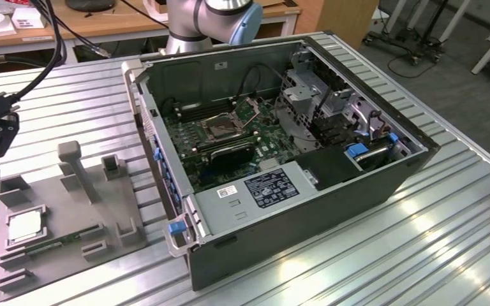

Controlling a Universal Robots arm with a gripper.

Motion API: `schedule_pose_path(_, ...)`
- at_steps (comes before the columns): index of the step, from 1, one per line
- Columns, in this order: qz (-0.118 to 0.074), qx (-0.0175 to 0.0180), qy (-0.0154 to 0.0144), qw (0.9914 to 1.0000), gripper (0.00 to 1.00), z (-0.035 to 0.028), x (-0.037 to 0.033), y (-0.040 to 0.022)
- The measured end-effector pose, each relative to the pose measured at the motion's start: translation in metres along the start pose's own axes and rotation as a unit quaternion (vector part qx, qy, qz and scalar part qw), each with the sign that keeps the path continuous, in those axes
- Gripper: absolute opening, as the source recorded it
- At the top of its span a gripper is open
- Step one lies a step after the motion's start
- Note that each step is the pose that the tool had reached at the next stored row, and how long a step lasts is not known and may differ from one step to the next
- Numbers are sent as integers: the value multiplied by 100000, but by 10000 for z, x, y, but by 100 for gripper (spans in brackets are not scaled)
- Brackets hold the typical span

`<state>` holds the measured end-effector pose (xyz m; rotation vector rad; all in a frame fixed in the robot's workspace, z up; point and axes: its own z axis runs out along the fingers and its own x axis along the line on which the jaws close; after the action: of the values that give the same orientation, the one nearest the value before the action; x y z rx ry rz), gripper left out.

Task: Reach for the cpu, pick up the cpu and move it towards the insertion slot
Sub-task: 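Reach for the cpu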

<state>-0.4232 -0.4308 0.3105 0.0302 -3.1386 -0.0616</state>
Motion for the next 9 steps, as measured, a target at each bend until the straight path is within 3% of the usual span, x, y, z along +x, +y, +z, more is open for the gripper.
schedule_pose_path(9,-3,-6,-13,100000,10,11,23,0)
